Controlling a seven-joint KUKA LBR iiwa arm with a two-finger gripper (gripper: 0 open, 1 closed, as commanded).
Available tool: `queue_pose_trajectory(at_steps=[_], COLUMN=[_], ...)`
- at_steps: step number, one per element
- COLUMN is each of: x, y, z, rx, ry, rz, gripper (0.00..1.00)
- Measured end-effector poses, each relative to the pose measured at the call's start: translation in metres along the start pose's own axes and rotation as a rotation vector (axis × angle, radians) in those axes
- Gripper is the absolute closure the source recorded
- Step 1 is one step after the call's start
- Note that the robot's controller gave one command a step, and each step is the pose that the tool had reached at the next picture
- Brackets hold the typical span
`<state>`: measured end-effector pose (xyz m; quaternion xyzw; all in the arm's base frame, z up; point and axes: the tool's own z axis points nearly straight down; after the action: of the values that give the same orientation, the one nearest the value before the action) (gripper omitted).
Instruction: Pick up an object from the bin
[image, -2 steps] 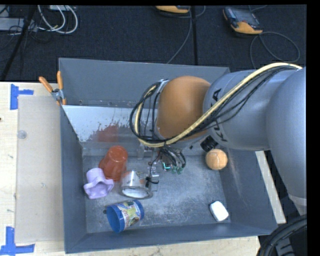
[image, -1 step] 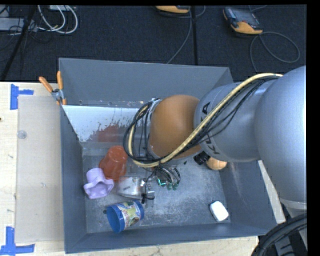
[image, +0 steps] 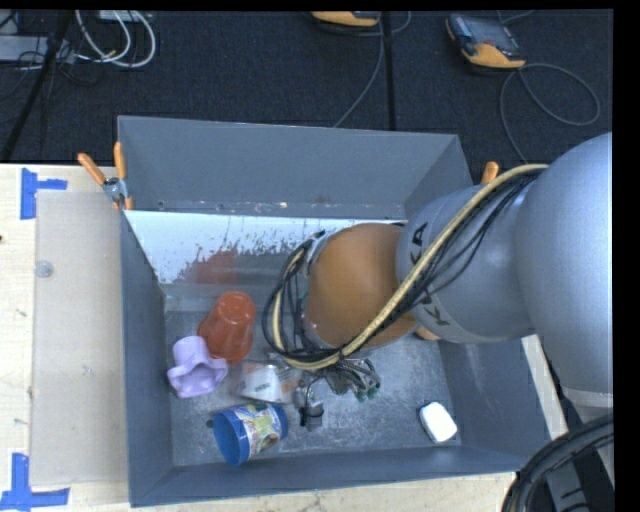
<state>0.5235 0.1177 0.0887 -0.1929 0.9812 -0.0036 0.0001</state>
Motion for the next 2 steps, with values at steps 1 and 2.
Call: queue_pose_trajectory(at_steps=[1,2], x=[0.0,-0.013], y=[0.0,0.0], z=[0.0,-0.006], rx=[0.0,-0.004], ry=[0.0,-0.013], rz=[0.001,0.0], gripper=[1.0,1.0])
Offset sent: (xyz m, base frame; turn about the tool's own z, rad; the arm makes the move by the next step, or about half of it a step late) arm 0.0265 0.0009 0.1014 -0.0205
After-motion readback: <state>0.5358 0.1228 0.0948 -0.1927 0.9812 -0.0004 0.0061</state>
